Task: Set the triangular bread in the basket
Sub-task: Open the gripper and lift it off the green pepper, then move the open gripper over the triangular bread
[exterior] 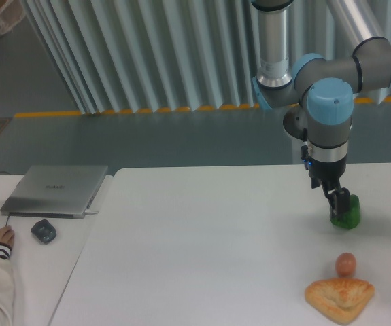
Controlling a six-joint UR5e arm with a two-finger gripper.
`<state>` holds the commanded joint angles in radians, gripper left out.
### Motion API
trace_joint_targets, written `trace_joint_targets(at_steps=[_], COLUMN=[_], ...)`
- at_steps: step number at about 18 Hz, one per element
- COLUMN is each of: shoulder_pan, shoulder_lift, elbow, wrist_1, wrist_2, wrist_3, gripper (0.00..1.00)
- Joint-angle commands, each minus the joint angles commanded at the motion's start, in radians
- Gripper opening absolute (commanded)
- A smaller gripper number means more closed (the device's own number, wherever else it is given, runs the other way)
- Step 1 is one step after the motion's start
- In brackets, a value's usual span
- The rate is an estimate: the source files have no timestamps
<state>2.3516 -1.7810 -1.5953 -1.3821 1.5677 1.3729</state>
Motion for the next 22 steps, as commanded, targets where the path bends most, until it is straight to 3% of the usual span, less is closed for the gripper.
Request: trace_joint_targets(at_steps=[7, 11, 18, 20, 22], shoulder_pan=[0.008, 0.005, -0.002, -0.009, -0.034], shoulder_lift=[0.005, 0.005, -0.002, -0.017, -0.034], elbow=[-0.003, -0.026, -0.032, -0.028, -0.018], wrist_1=[0.003, 0.083, 0.110, 0.233, 0.265], wrist_2=[-0.005, -0.009, -0.003, -0.006, -0.006], wrist_3=[-0.011, -0.029, -0.135, -0.260, -0.350], gripper=[1.00, 1.00, 1.00, 1.00, 1.00])
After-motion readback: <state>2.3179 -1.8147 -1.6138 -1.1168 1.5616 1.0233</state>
